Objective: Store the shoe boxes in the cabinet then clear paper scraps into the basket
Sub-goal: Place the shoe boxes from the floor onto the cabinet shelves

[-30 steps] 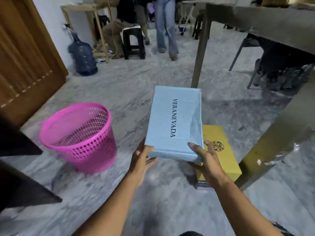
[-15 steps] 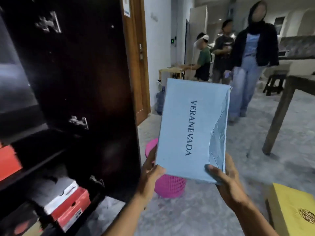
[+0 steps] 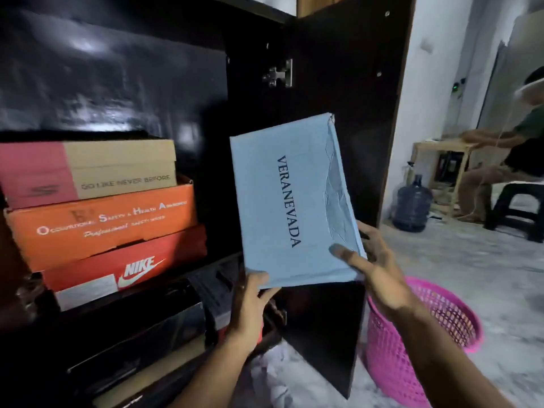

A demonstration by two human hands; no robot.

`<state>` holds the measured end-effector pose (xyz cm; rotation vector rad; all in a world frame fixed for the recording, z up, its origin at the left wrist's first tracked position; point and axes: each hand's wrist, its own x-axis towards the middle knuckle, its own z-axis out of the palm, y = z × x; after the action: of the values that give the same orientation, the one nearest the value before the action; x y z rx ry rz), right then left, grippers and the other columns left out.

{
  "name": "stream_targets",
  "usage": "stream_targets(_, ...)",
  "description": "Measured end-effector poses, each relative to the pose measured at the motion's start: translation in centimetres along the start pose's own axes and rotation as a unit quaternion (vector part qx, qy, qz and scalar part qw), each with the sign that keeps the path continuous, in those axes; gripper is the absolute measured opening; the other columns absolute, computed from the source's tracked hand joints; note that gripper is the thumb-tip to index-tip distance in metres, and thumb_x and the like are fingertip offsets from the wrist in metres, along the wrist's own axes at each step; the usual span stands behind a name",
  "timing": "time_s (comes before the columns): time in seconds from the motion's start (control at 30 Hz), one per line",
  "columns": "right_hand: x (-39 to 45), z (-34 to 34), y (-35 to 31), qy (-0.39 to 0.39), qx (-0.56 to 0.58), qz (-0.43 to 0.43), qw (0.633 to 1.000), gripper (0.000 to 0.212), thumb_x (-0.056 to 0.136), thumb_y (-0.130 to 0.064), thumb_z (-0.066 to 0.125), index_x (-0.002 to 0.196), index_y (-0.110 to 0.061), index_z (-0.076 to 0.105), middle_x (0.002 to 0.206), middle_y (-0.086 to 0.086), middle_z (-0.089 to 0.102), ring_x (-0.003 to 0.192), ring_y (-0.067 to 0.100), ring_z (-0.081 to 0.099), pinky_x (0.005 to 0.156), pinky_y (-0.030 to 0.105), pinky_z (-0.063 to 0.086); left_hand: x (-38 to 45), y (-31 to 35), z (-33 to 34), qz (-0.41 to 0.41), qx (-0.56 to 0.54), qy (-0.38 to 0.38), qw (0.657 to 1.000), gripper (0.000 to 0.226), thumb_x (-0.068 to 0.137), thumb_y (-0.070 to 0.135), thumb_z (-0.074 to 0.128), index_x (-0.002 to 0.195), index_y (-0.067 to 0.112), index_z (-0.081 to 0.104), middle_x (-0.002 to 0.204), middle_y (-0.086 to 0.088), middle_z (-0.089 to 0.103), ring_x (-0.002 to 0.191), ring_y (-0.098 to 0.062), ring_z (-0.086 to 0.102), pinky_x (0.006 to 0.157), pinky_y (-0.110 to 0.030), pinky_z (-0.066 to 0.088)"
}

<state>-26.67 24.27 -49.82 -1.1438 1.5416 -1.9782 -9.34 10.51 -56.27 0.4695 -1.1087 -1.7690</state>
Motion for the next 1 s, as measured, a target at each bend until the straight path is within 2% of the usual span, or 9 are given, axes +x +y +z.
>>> stream_targets(0.1, 3.6, 3.7, 2.7, -0.001, 0.038, 0.058, 0.998, 0.059, 0.072, -0.034, 0.091, 0.123, -0.025, 0.063, 0.123, 0.010, 0.072, 0.108, 0.023, 0.073, 0.084, 0.041, 0.061, 2.1, 0.5, -2.0, -0.016, -0.012, 0.088, 0.996, 0.020, 0.092, 0.012, 0.061, 0.105, 0.022, 0.072, 0.107, -0.003, 0.075, 0.104, -0.021, 0.069, 0.076, -0.028, 0.061)
stream_targets(0.23, 6.9, 7.1, 6.0, -0.008, 0.077, 0.128, 0.989, 0.056, 0.082, -0.029, 0.084, 0.127, -0.011, 0.057, 0.117, 0.011, 0.074, 0.093, 0.016, 0.072, 0.076, 0.034, 0.058, 5.0, 0.7, -3.4, -0.036, 0.023, 0.182, 0.982, 0.030, 0.090, 0.023, 0.070, 0.120, 0.024, 0.071, 0.127, -0.005, 0.067, 0.119, -0.022, 0.064, 0.076, -0.031, 0.063)
stream_targets(0.33, 9.1, 8.7, 8.7, 0.002, 0.088, 0.168, 0.982, 0.057, 0.085, -0.035, 0.082, 0.129, -0.010, 0.057, 0.111, -0.002, 0.071, 0.097, 0.014, 0.068, 0.087, 0.041, 0.058, 6.8, 0.8, -3.9, -0.036, 0.076, 0.182, 0.980, 0.020, 0.084, 0.037, 0.074, 0.104, 0.035, 0.074, 0.121, 0.001, 0.068, 0.116, -0.019, 0.064, 0.082, -0.039, 0.063)
stream_targets(0.43, 11.6, 9.7, 10.9, 0.012, 0.075, 0.193, 0.978, 0.055, 0.084, -0.051, 0.078, 0.124, -0.019, 0.057, 0.114, -0.005, 0.065, 0.106, 0.018, 0.065, 0.097, 0.052, 0.057, 8.9, 0.8, -4.0, -0.065, 0.123, 0.200, 0.970, 0.024, 0.085, 0.050, 0.073, 0.104, 0.035, 0.070, 0.119, 0.000, 0.065, 0.112, -0.021, 0.063, 0.089, -0.044, 0.063)
stream_targets(0.57, 14.6, 11.2, 14.0, 0.017, 0.078, 0.217, 0.973, 0.061, 0.085, -0.057, 0.076, 0.124, -0.019, 0.050, 0.112, -0.002, 0.061, 0.100, 0.019, 0.064, 0.082, 0.042, 0.057, 11.7, 0.4, -4.1, -0.099, 0.115, 0.229, 0.962, 0.037, 0.085, 0.056, 0.074, 0.105, 0.028, 0.062, 0.105, 0.005, 0.060, 0.096, -0.017, 0.059, 0.097, -0.049, 0.059)
stream_targets(0.7, 16.5, 12.9, 17.2, 0.002, 0.051, 0.201, 0.978, 0.078, 0.069, -0.064, 0.084, 0.125, -0.018, 0.055, 0.122, 0.002, 0.066, 0.106, 0.019, 0.068, 0.096, 0.045, 0.058, 14.5, 0.3, -5.1, -0.078, 0.134, 0.281, 0.947, 0.053, 0.081, 0.066, 0.073, 0.110, 0.025, 0.056, 0.098, 0.002, 0.059, 0.084, -0.017, 0.059, 0.092, -0.046, 0.059)
stream_targets(0.77, 17.8, 13.5, 18.5, 0.001, 0.016, 0.187, 0.982, 0.085, 0.060, -0.077, 0.082, 0.123, -0.024, 0.060, 0.124, 0.004, 0.068, 0.111, 0.024, 0.069, 0.101, 0.047, 0.057, 15.9, -0.6, -6.5, -0.039, 0.231, 0.295, 0.927, 0.059, 0.074, 0.073, 0.071, 0.109, 0.025, 0.064, 0.106, -0.002, 0.071, 0.090, -0.024, 0.067, 0.088, -0.040, 0.058)
stream_targets(0.87, 21.6, 14.8, 21.8, 0.023, -0.035, 0.178, 0.983, 0.110, 0.038, -0.096, 0.072, 0.123, -0.026, 0.064, 0.123, 0.006, 0.070, 0.114, 0.028, 0.068, 0.102, 0.047, 0.056, 17.1, -1.8, -8.5, 0.027, 0.378, 0.299, 0.876, 0.046, 0.080, 0.053, 0.079, 0.109, 0.018, 0.072, 0.107, -0.002, 0.076, 0.094, -0.025, 0.070, 0.079, -0.031, 0.054)
stream_targets(1.0, 22.1, 17.4, 19.4, 0.056, -0.106, 0.168, 0.978, 0.078, 0.076, -0.063, 0.075, 0.133, -0.012, 0.062, 0.129, 0.010, 0.069, 0.121, 0.031, 0.066, 0.104, 0.042, 0.054, 18.8, -1.6, -9.8, 0.053, 0.419, 0.325, 0.846, 0.027, 0.085, 0.043, 0.079, 0.097, 0.019, 0.079, 0.098, -0.003, 0.079, 0.085, -0.023, 0.070, 0.071, -0.027, 0.048)
